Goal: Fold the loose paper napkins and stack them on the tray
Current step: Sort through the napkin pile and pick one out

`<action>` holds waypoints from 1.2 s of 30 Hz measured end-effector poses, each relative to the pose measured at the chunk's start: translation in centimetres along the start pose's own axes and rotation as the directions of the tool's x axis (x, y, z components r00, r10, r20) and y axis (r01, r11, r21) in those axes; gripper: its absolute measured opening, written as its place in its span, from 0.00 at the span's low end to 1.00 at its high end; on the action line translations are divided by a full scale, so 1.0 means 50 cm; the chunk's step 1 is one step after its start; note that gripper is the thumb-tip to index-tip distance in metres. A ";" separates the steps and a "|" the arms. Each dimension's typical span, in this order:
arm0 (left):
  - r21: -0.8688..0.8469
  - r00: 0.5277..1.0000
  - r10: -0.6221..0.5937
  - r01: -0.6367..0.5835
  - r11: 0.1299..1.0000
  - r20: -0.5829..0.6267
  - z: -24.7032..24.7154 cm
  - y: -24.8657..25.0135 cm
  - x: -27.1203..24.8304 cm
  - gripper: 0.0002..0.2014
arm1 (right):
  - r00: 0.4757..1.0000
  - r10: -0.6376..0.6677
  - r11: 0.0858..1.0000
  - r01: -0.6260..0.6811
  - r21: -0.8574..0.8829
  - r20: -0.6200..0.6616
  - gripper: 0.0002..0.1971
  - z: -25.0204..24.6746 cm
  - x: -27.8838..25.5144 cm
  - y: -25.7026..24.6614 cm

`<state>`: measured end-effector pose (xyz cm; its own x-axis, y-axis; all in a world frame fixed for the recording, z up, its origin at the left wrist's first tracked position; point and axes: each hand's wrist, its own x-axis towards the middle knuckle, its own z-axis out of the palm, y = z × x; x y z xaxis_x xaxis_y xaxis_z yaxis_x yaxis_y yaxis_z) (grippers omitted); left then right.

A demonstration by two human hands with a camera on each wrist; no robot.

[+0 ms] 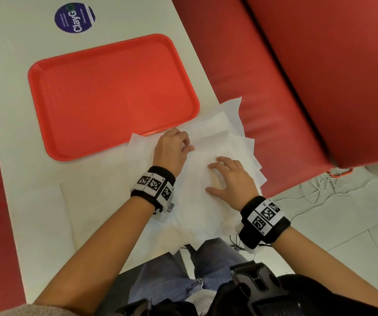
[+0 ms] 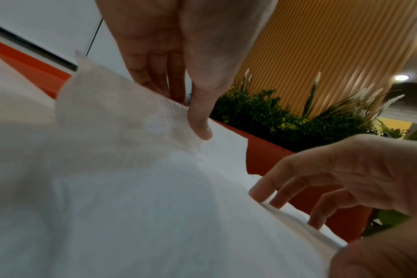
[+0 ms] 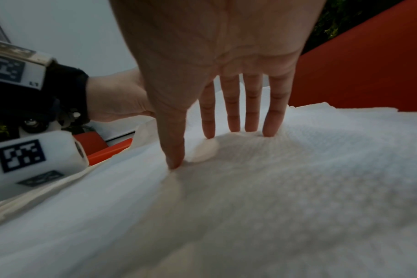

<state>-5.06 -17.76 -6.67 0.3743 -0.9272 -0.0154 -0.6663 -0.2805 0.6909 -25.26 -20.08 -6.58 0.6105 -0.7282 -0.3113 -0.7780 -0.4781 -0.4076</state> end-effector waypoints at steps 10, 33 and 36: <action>-0.095 0.989 -0.029 0.044 0.995 0.148 -0.033 0.014 -0.009 0.02 | 0.987 0.003 0.975 0.032 0.218 -0.159 0.32 -0.032 0.006 0.013; -0.782 0.882 -0.436 0.139 0.607 -0.181 -0.316 -0.127 -0.240 0.13 | 0.922 -0.319 0.706 0.076 0.704 0.221 0.23 -0.015 0.021 -0.232; -0.827 0.850 -0.508 0.183 0.532 -0.138 -0.346 -0.156 -0.287 0.14 | 0.914 -0.326 0.734 0.083 0.674 0.242 0.16 0.005 0.029 -0.270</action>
<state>5.91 2.04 0.66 0.7457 -0.6117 -0.2641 0.2473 -0.1139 0.9622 -13.83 -14.55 -1.75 0.8475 -0.3908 -0.3593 -0.4202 -0.0803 -0.9039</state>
